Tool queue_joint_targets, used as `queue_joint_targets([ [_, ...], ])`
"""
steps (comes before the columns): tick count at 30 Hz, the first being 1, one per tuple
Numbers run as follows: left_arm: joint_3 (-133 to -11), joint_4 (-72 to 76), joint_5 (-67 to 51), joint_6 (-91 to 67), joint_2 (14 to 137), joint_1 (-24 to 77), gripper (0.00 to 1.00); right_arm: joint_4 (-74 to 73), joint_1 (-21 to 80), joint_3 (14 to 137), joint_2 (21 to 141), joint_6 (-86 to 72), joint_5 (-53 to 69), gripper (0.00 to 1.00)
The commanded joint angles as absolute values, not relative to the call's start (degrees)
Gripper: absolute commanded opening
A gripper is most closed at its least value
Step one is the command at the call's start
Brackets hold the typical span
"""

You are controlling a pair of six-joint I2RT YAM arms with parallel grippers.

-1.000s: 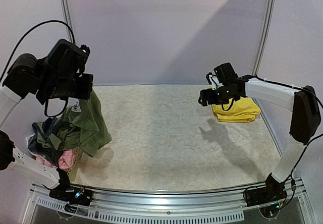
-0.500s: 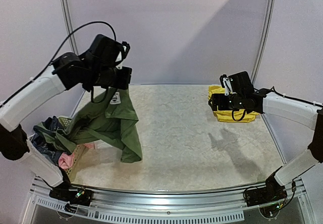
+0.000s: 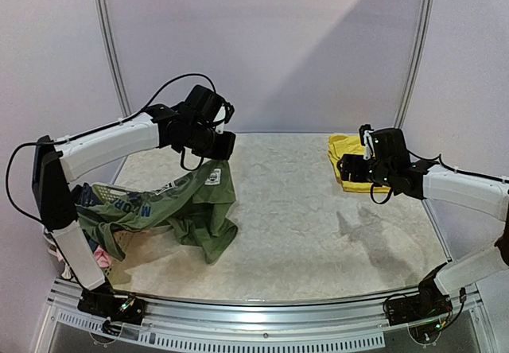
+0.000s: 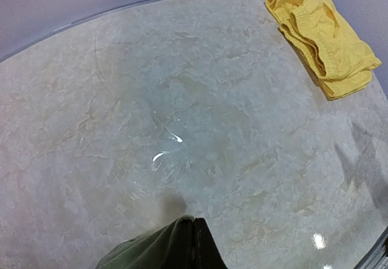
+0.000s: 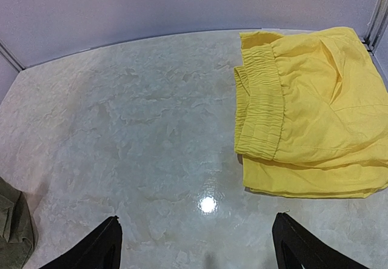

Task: Fold and stack the mixed laundry pile
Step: Move the crumpled tank top to the center of the board.

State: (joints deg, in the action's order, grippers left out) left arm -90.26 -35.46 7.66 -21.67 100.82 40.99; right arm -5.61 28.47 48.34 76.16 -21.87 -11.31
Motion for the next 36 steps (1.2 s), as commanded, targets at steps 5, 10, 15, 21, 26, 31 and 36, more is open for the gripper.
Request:
queue_joint_targets([
  [5, -87.7, -29.5, 5.2, -19.7, 103.0, 38.9, 0.54, -0.6, 28.8, 46.9, 76.8, -23.1, -6.6, 0.87],
  [10, -82.4, -27.2, 11.9, -18.7, 98.2, 38.9, 0.96, 1.7, 28.8, 46.6, 77.1, -23.9, -1.1, 0.87],
  [15, -78.2, -27.6, 15.4, -18.9, 93.1, 38.9, 0.99, 3.1, 29.2, 46.2, 77.3, -24.4, 3.2, 0.87],
  [21, -71.2, -28.4, 17.9, -20.8, 86.2, 39.7, 0.95, 3.9, 31.8, 47.0, 78.9, -24.0, 5.5, 0.87],
  [26, -65.6, -31.9, 21.7, -22.3, 82.2, 41.8, 0.89, 2.3, 36.0, 49.6, 81.8, -21.7, 5.2, 0.87],
  [31, -60.2, -33.1, 22.8, -24.2, 78.7, 43.2, 0.85, 0.4, 41.7, 54.2, 87.3, -20.0, 3.7, 0.87],
  [36, -56.4, -33.7, 21.9, -24.2, 77.8, 44.1, 0.84, -3.4, 46.5, 60.0, 94.6, -19.4, 1.3, 0.86],
])
